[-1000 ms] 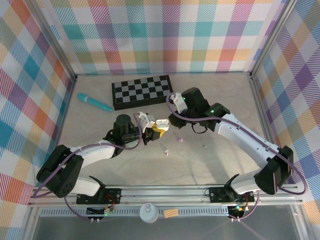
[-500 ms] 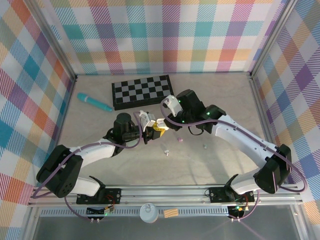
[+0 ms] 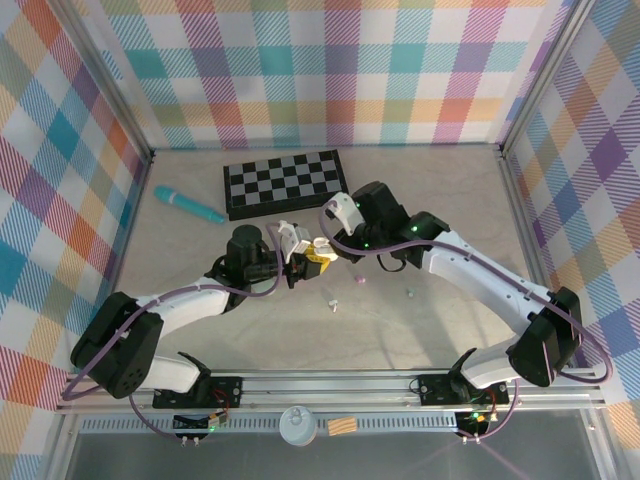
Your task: Insert wireless bluetooth earbuds into charging case
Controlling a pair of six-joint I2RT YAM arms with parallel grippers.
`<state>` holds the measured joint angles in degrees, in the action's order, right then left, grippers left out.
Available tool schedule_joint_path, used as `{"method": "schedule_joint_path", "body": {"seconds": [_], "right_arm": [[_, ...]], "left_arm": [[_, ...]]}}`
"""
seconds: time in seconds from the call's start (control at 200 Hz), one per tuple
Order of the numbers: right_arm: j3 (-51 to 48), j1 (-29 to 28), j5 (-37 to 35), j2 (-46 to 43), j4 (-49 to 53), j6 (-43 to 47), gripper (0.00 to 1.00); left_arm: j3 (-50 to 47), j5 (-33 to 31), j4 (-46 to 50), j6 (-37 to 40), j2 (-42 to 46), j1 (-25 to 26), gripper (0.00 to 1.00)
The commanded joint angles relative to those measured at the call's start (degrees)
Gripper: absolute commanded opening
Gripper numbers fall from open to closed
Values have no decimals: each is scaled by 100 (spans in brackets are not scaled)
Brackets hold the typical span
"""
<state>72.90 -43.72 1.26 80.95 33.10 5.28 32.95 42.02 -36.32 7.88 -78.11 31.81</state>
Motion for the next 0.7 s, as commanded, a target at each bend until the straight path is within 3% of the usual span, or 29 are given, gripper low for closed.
{"method": "schedule_joint_path", "body": {"seconds": [0.0,0.695], "right_arm": [[-139,-38,-27,-64,-101,269,21],[-654,-57,573,-559,-490,466,24]], "left_arm": [[176,192,1,-45,183,42,1],[221,171,-98,-119,173,44,1]]}}
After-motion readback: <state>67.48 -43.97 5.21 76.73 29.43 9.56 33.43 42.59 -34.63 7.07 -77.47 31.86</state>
